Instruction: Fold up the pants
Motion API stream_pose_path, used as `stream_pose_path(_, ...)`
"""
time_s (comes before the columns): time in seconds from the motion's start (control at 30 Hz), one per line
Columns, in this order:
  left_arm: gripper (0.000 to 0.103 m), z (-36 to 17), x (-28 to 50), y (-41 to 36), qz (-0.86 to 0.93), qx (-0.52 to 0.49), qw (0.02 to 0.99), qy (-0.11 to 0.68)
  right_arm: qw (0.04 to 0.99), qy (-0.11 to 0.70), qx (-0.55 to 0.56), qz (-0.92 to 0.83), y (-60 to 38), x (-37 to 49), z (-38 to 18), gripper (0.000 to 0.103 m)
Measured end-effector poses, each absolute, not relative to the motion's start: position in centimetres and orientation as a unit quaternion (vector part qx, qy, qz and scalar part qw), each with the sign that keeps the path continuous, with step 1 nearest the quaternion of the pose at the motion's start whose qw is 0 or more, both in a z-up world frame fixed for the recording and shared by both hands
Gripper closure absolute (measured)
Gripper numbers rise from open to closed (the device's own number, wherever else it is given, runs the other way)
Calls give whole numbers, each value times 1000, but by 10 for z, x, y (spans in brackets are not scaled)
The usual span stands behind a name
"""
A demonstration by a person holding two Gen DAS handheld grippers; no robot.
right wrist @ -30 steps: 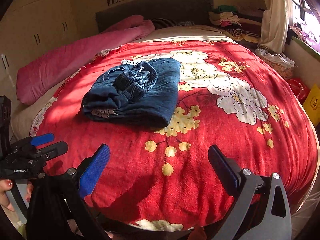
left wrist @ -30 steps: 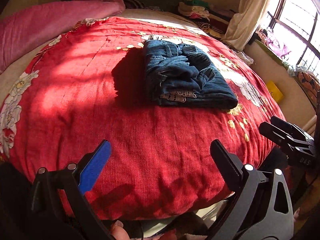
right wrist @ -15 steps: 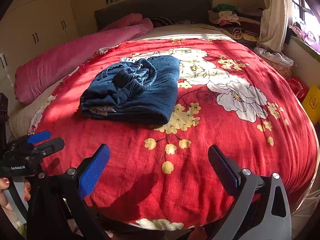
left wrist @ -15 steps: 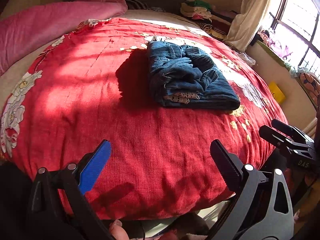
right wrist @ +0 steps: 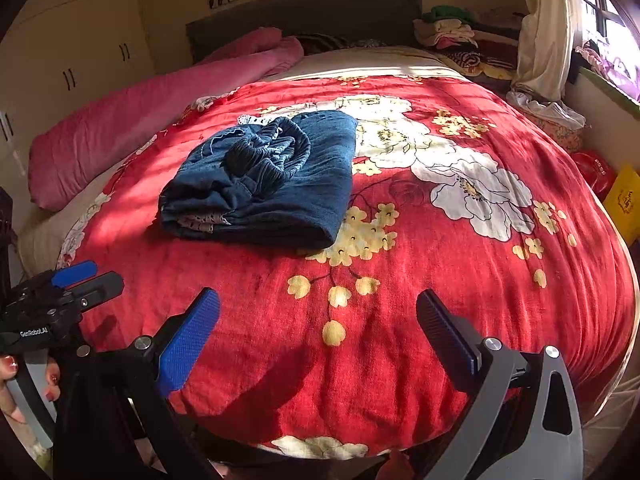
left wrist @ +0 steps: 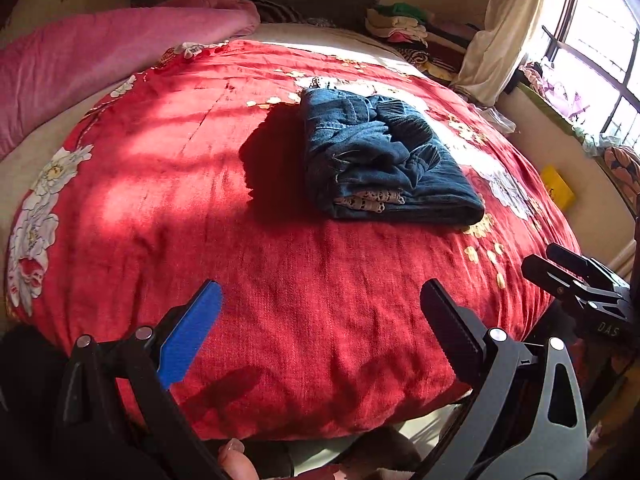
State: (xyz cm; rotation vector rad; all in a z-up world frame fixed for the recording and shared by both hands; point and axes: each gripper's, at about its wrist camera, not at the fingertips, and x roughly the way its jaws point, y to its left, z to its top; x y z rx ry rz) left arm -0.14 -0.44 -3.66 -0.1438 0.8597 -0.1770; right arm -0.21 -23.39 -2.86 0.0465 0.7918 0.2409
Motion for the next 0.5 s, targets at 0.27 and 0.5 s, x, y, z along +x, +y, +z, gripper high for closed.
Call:
stream_pose_path(0.27,10,-36,-2,-5,-80,-65,904,415,915,385,24,116,-233,-2,-28,5)
stream_pose_path(0.5,10,-35,-2,-5,-80,-64,905,414,915,385,24,116,-234,-3,-28,5)
